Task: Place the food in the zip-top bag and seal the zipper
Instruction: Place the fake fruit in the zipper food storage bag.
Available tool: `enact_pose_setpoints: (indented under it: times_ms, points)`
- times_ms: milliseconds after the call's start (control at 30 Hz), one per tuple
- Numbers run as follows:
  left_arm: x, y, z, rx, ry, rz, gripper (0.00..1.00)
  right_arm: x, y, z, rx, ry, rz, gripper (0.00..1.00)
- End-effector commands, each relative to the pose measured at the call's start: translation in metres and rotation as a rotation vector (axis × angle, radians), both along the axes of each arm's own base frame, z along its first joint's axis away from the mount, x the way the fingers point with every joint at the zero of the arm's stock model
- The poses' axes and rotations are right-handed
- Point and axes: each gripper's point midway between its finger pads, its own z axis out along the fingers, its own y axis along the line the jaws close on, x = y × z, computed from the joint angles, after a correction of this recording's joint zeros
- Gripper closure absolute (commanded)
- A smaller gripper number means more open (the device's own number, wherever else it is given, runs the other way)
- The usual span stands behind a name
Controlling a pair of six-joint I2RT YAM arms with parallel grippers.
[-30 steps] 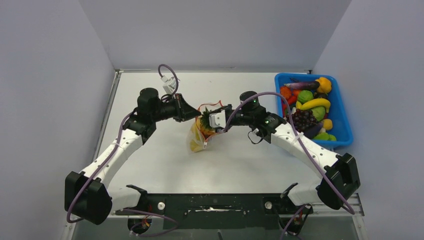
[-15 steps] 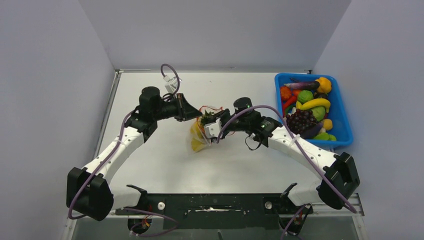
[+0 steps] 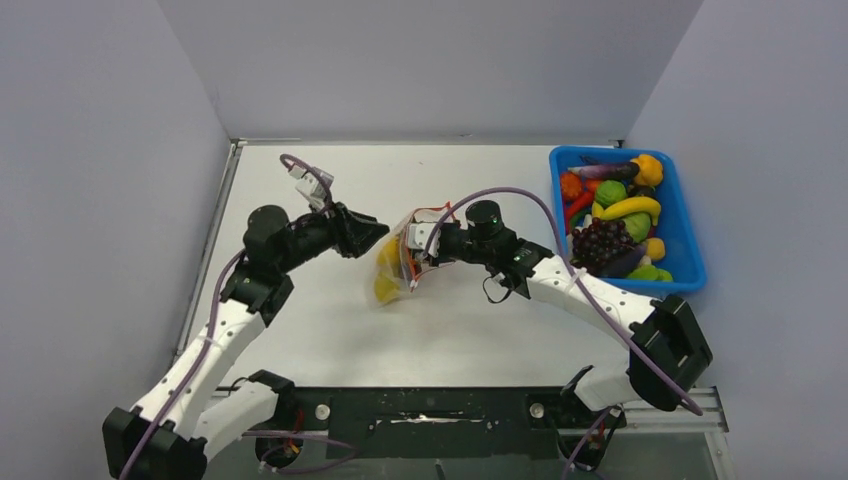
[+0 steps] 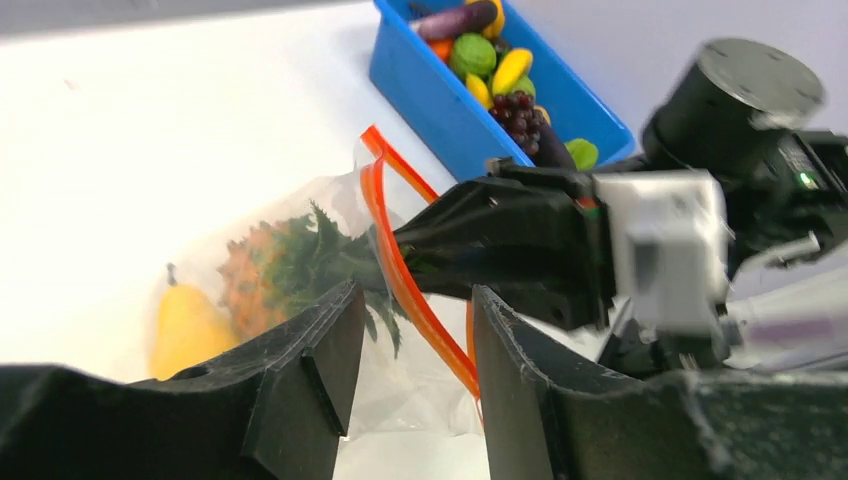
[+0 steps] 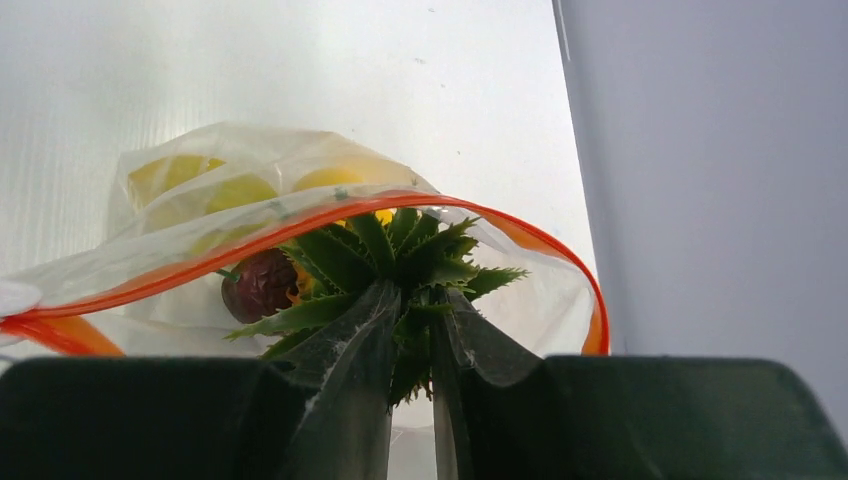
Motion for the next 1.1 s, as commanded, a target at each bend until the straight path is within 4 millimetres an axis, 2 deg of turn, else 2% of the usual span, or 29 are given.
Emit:
enact_pose_setpoints:
  times_ms: [0, 133, 267, 333, 600, 700, 800, 1067]
  points:
    - [-0.013, 0.017, 0.038, 0.047, -0.361, 0.075, 0.57, 0.023, 0.0, 0.038, 0.246, 0.077, -0.14, 0.83]
    - [-0.033, 0.006, 0.021, 0.101, -0.399, 0.008, 0.57, 0.036, -0.007, 0.052, 0.359, 0.126, -0.193, 0.84]
    - [-0.058, -0.019, 0.001, 0.146, -0.449, -0.107, 0.54, 0.046, -0.012, 0.055, 0.412, 0.152, -0.245, 0.85]
    - [-0.065, -0.025, -0.007, 0.163, -0.467, -0.124, 0.51, 0.05, -0.016, 0.055, 0.439, 0.165, -0.271, 0.85]
    - [-0.063, -0.032, -0.027, 0.217, -0.475, -0.089, 0.48, 0.054, -0.017, 0.052, 0.508, 0.253, -0.308, 0.86]
    - [-0.06, -0.033, -0.029, 0.204, -0.488, -0.022, 0.48, 0.06, -0.022, 0.053, 0.535, 0.277, -0.355, 0.87]
    - [-0.067, -0.043, -0.025, 0.172, -0.555, -0.012, 0.48, 0.062, -0.025, 0.052, 0.543, 0.301, -0.372, 0.87]
    - [-0.067, -0.061, -0.041, 0.283, -0.67, 0.035, 0.48, 0.062, -0.024, 0.053, 0.561, 0.322, -0.374, 0.87]
